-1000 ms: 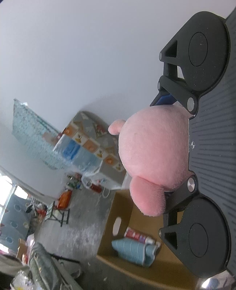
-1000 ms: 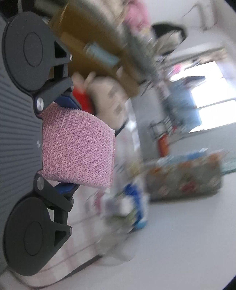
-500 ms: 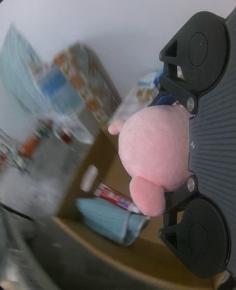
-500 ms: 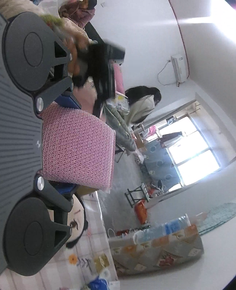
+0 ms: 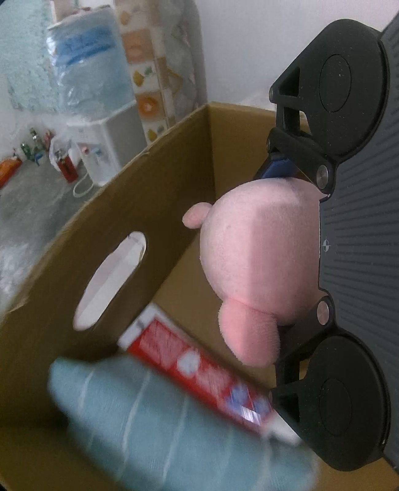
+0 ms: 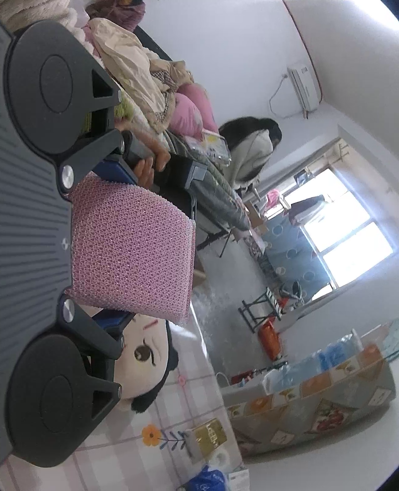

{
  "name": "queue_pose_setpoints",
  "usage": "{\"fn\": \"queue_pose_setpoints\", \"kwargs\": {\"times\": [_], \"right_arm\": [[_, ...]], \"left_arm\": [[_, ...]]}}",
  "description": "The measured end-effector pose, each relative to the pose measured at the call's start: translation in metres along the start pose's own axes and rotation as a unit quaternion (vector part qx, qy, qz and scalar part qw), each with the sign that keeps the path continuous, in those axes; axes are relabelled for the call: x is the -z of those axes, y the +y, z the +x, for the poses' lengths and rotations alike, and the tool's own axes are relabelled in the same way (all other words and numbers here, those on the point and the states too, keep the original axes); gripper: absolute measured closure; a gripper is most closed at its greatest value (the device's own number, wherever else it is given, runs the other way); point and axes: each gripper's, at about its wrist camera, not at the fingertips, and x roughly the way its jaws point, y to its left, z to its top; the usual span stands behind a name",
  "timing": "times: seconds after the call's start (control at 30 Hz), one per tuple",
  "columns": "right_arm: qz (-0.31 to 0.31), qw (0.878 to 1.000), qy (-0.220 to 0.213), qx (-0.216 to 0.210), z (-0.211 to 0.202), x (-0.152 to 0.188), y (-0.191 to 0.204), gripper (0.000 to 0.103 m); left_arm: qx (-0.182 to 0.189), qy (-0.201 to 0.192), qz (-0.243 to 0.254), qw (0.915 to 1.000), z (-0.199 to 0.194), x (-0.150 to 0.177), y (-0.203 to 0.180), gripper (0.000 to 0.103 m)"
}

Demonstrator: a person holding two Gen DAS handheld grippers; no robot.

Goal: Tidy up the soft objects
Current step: 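Carry the pig in the left gripper while the right carries the sponge toward the box, then open the left gripper to drop the pig into the cardboard box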

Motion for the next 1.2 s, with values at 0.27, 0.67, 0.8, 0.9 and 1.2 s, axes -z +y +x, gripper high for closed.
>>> {"fn": "queue_pose_setpoints", "kwargs": {"times": [0.27,0.67,0.8,0.9,1.2], "right_arm": [[-0.004,1.0,0.008,0.013,0.008,0.005,-0.011,0.055],[-0.011,1.0,-0.004,0.022,-0.013,0.008,-0.001,0.055],[-0.013,1.0,-0.005,0.024,-0.02,0.008,0.004,0.055],[-0.019,0.999,-0.008,0.025,-0.026,0.009,0.01,0.055],[-0.046,0.999,-0.009,0.021,-0.036,0.005,0.032,0.055]], "left_arm": [[0.054,0.003,-0.025,0.9983,0.007,-0.001,0.016,0.005],[0.102,-0.037,-0.026,0.9938,-0.038,0.01,0.021,0.004],[0.12,-0.054,-0.022,0.991,-0.058,0.014,0.018,0.004],[0.131,-0.064,-0.016,0.9892,-0.074,0.017,0.016,0.004],[0.161,-0.109,0.012,0.9808,-0.141,0.047,0.021,0.004]]}}
